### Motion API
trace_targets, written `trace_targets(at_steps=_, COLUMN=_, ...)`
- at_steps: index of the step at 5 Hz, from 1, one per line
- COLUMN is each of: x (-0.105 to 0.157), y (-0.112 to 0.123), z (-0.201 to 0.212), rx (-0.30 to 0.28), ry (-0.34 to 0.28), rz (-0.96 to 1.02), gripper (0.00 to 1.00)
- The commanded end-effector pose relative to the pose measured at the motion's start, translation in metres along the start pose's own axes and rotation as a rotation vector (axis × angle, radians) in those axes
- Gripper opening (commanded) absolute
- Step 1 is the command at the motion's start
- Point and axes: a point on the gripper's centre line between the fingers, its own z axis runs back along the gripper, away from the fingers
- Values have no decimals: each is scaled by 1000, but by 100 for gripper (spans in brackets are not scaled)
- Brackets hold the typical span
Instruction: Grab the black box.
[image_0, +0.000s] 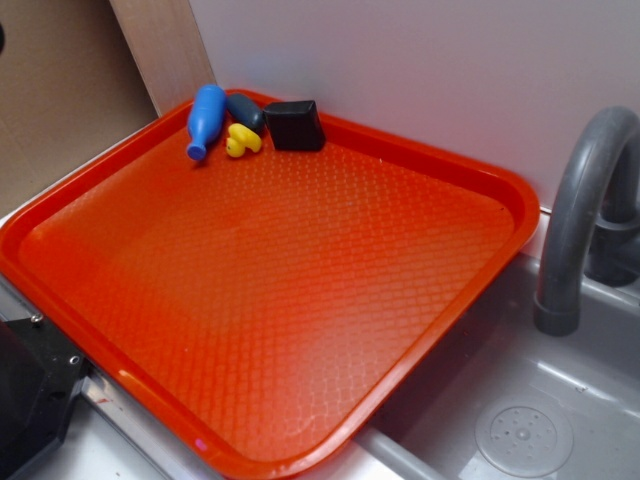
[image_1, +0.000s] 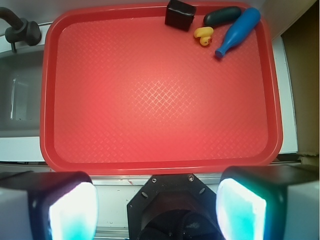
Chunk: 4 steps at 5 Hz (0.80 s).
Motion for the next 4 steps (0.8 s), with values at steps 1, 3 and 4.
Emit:
trace_targets(at_steps=1, x=0, y=0, z=0, rx=0, ry=0, rz=0, gripper=100)
trace_targets(at_steps=3, x=86, y=34, z=-64, rx=104, ry=-7, rz=117, gripper=100)
trace_targets(at_steps=4, x=112, y=43, z=-83, rx=100, ry=-18, rz=174, gripper=100)
